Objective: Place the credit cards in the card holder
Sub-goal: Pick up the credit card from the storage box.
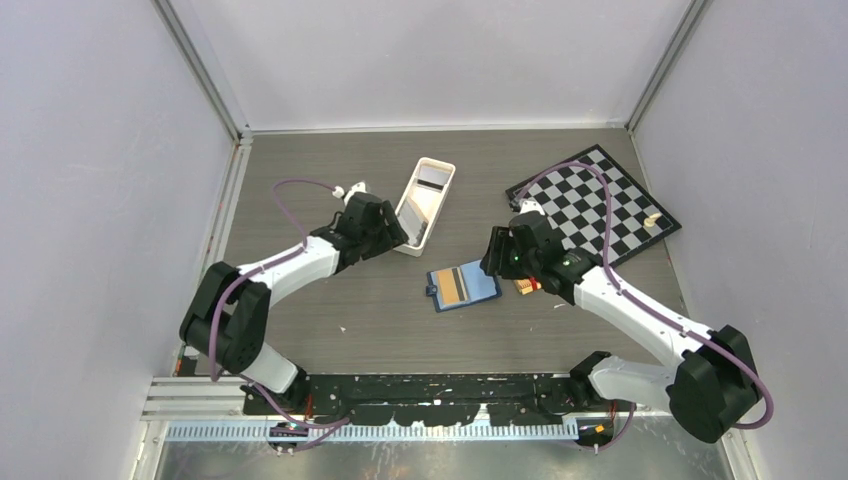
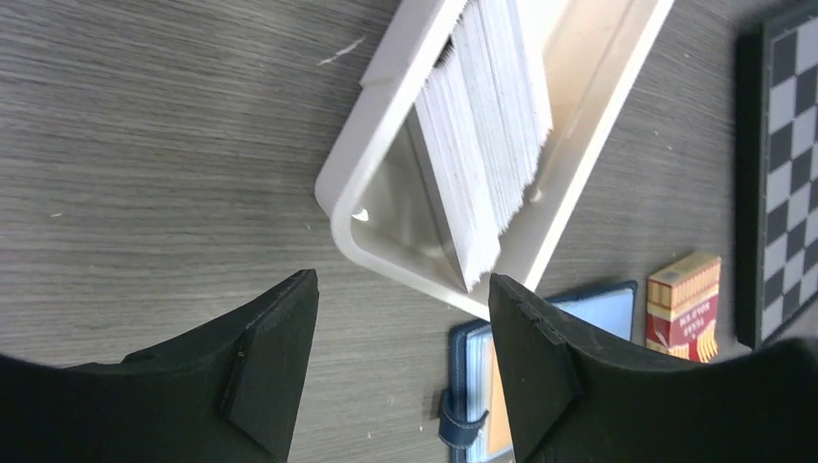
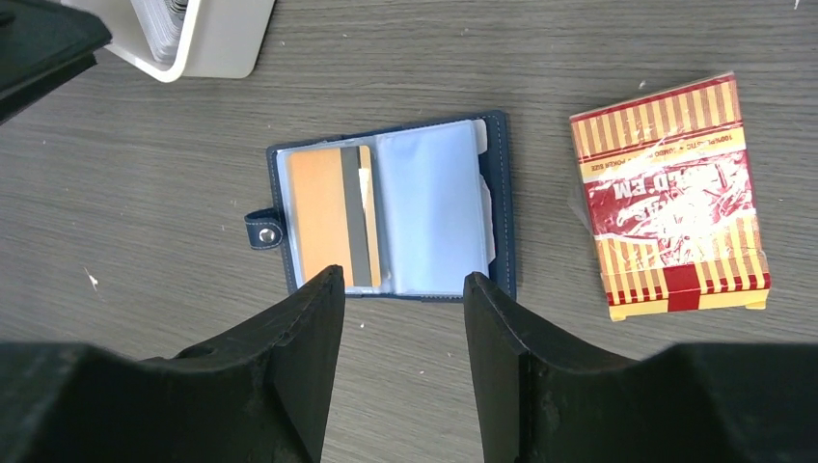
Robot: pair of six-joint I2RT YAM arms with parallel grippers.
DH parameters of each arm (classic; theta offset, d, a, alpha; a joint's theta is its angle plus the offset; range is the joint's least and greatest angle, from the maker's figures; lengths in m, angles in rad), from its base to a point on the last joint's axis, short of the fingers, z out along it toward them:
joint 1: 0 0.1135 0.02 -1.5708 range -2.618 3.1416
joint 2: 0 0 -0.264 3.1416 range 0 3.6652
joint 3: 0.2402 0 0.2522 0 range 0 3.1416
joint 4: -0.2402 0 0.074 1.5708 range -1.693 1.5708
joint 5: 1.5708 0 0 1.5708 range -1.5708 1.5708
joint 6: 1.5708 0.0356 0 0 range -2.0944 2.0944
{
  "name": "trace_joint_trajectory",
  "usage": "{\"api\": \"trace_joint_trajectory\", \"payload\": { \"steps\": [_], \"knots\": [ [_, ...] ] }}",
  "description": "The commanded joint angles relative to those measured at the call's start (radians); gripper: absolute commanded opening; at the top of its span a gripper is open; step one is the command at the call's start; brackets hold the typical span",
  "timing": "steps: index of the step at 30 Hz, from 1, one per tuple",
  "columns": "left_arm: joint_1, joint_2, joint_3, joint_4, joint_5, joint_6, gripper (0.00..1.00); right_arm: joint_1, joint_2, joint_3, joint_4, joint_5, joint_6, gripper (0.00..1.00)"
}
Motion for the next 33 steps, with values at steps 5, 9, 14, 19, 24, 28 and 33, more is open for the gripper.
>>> {"api": "trace_joint_trajectory", "payload": {
  "steps": [5, 9, 14, 19, 24, 28, 33],
  "knots": [
    [0.015, 0.089, 0.063, 0.068, -0.095, -0.019, 0.65, -0.002, -0.083, -0.031, 0.044, -0.004, -0.044, 0.53],
    [0.018, 0.13, 0.084, 0.07, -0.096, 0.0, 0.63, -0.002, -0.104, -0.045, 0.044, 0.0, -0.049, 0.54],
    [0.019, 0.145, 0.081, 0.057, -0.081, 0.018, 0.48, -0.002, -0.111, -0.051, 0.034, 0.014, -0.043, 0.53],
    [0.019, 0.09, 0.026, 0.053, -0.08, 0.03, 0.42, -0.002, -0.108, -0.044, 0.033, 0.01, -0.039, 0.54],
    [0.019, 0.045, -0.015, 0.061, -0.069, 0.056, 0.29, -0.002, -0.078, -0.026, 0.036, 0.0, -0.028, 0.54],
    [0.019, 0.048, 0.012, 0.015, -0.052, 0.099, 0.2, -0.002, -0.026, 0.002, 0.036, -0.021, 0.001, 0.53],
    [0.019, 0.038, 0.041, -0.053, -0.017, 0.14, 0.13, -0.001, 0.036, 0.036, 0.093, -0.137, 0.054, 0.56]
  ]
}}
